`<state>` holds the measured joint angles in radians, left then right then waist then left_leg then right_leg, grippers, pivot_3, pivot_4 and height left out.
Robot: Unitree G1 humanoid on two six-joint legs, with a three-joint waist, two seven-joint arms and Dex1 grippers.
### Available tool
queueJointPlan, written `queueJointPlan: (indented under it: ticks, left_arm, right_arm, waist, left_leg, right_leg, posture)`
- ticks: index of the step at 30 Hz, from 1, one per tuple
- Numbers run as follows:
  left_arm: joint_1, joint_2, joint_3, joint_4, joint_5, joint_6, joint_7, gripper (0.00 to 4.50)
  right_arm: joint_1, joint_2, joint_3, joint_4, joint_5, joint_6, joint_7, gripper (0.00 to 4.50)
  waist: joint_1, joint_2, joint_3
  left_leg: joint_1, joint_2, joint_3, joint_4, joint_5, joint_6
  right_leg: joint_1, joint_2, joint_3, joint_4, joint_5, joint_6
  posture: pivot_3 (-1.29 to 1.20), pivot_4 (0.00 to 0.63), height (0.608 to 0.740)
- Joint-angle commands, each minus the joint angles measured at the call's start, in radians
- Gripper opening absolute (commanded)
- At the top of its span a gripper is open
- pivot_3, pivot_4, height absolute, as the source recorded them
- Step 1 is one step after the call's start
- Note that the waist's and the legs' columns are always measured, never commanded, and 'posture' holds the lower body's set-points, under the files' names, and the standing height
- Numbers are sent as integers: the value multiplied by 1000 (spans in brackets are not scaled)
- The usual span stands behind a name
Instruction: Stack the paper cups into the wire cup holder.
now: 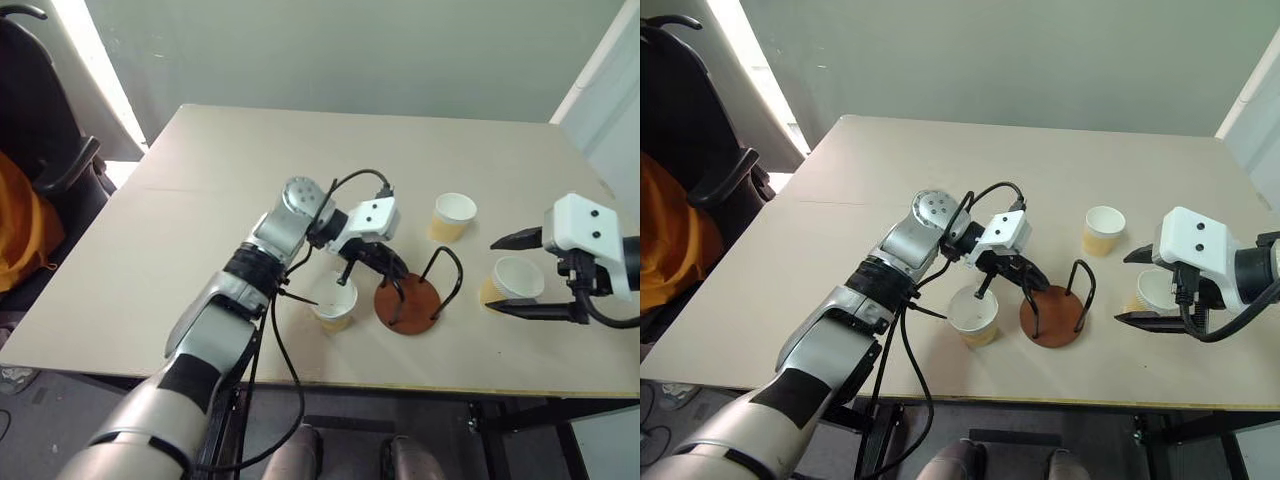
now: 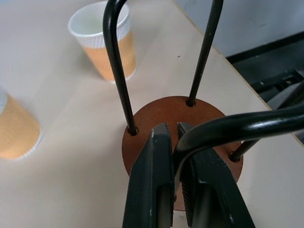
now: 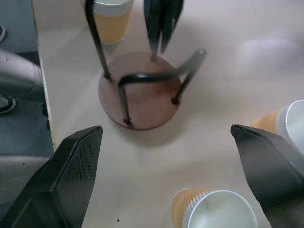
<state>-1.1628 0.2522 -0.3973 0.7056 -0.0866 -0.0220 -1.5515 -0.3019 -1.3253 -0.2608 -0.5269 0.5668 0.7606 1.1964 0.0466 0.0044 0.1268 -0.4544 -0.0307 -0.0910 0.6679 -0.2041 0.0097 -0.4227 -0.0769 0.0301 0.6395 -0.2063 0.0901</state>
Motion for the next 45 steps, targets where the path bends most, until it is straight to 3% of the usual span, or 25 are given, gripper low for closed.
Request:
queueJointPlan:
  ticks: [1, 6, 12, 17, 26, 31, 37, 45]
  left_arm:
    - [-44, -10, 6, 28, 10, -57, -44, 34]
    - [-56, -7, -12, 64, 27, -84, -42, 34]
    - [-79, -28, 2, 129, 58, -114, -24, 1760]
    - [-92, -34, 8, 156, 80, -153, 10, 3525]
    - [-124, 14, 43, 153, 82, -195, -9, 3525]
    - [-139, 80, 84, 94, 58, -174, -40, 3525]
    - [-57, 261, 114, -111, -47, -75, -63, 3525]
    - [167, 462, 275, -575, -261, 313, -1, 3525]
  right_arm:
    - [-8, -11, -40, -27, 14, 12, -17, 4500]
    - [-10, -7, -34, -39, 17, 26, -35, 4500]
    - [-11, -8, -32, -48, 25, 36, -44, 4500]
    - [9, -18, -39, -38, 18, 26, -31, 4500]
    - [38, -46, -25, 34, -38, -28, -1, 4500]
    - [63, -70, 47, 147, -142, -126, 23, 4500]
    - [-24, -42, 188, 227, -219, -189, 33, 4500]
    - [-89, 3, 319, 305, -317, -227, 55, 4500]
  waist:
    - [0, 0, 0]
    - [1, 0, 0]
    - [0, 0, 0]
    - [1, 0, 0]
    - [1, 0, 0]
    - [0, 0, 0]
    - [-7, 1, 0]
    - [-15, 1, -1]
  left_leg:
    - [0, 0, 0, 0, 0, 0]
    - [0, 0, 0, 0, 0, 0]
    - [0, -1, 0, 0, 0, 0]
    - [-1, -1, 1, 0, 0, 1]
    - [-1, -1, 1, 0, 0, 1]
    - [-1, -1, 1, 0, -1, 1]
    - [-1, 0, 2, 0, -1, 2]
    - [-1, 0, 1, 1, -1, 2]
  right_leg:
    - [0, 0, 0, 0, 0, 0]
    - [0, 0, 0, -1, 0, 1]
    - [0, 0, 0, -1, 0, 1]
    - [0, 0, 0, -2, 0, 2]
    - [0, 0, 1, -2, 0, 2]
    - [0, 0, 1, -3, 1, 3]
    - [-1, 0, 1, -4, 1, 3]
    - [0, 0, 1, -5, 1, 2]
  posture:
    - [0, 150, 740]
    - [0, 150, 740]
    - [0, 150, 740]
    - [0, 150, 740]
    - [0, 150, 740]
    - [0, 150, 740]
    - [0, 150, 740]
    - [0, 150, 740]
